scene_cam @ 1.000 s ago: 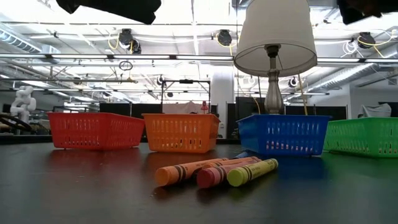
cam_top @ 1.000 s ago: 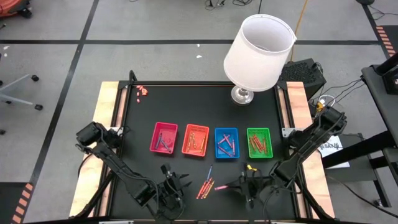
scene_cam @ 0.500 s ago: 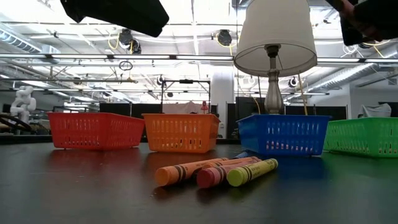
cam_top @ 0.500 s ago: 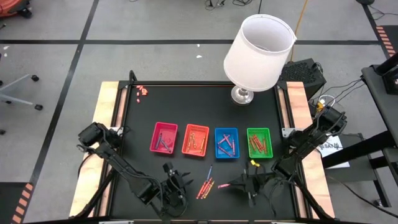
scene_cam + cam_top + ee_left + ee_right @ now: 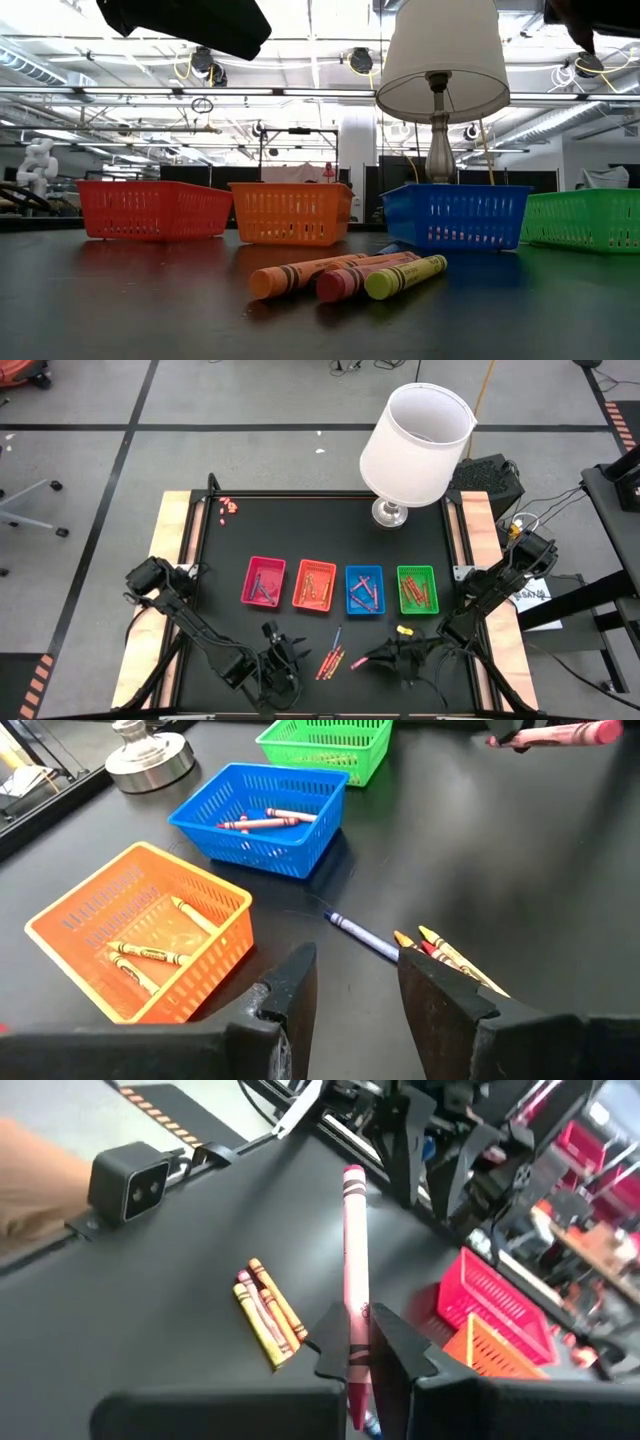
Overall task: Sort crayons
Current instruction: Put the red crayon into the blue bin
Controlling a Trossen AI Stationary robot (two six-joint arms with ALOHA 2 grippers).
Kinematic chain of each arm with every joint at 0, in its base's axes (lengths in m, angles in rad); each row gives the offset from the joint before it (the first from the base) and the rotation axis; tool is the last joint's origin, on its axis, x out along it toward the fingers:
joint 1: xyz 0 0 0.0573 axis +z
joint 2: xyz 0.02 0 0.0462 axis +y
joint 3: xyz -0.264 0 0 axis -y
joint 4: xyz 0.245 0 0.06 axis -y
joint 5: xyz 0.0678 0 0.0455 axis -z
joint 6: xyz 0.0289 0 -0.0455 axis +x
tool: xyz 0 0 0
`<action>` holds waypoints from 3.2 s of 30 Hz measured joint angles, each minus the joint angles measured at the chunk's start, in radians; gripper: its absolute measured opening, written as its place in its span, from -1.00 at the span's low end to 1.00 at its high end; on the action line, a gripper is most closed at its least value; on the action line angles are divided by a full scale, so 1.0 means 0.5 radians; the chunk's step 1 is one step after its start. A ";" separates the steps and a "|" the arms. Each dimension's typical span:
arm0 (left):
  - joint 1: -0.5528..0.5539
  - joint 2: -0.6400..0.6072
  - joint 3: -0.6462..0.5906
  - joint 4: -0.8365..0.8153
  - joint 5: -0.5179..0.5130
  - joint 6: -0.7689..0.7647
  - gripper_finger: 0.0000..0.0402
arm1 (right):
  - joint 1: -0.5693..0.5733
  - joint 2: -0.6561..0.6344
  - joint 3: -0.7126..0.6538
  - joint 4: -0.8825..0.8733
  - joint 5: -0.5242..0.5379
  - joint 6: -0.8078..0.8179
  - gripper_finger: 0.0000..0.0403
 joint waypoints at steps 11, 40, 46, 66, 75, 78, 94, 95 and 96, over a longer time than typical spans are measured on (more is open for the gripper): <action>0.000 -0.001 0.000 -0.001 0.000 0.001 -0.30 | 0.000 -0.001 0.000 0.129 0.000 -0.494 -0.97; 0.000 -0.003 0.000 -0.001 -0.001 0.001 -0.30 | 0.000 -0.002 0.001 0.172 -0.002 0.123 -0.97; 0.001 -0.003 0.000 -0.001 0.000 0.001 -0.30 | 0.000 -0.002 0.001 0.172 -0.002 0.566 -0.97; 0.000 -0.003 0.000 -0.001 -0.001 0.000 -0.30 | 0.000 -0.002 0.001 0.187 -0.009 1.456 -0.97; 0.000 -0.004 0.000 -0.001 -0.001 0.000 -0.30 | 0.000 -0.002 0.001 0.187 -0.010 1.805 -0.97; 0.000 -0.003 0.000 -0.001 -0.001 0.000 -0.30 | 0.000 -0.002 0.001 0.187 -0.010 1.833 -0.97; 0.000 -0.004 0.000 0.014 -0.001 0.000 -0.30 | -0.291 -0.002 0.003 -0.056 0.008 1.713 -0.97; 0.000 -0.004 0.000 0.014 -0.001 0.000 -0.30 | -0.326 -0.002 0.003 -0.099 0.009 1.714 -0.97; 0.000 -0.004 0.000 0.014 -0.001 0.000 -0.30 | -0.362 -0.002 0.003 -0.138 0.013 1.724 -0.97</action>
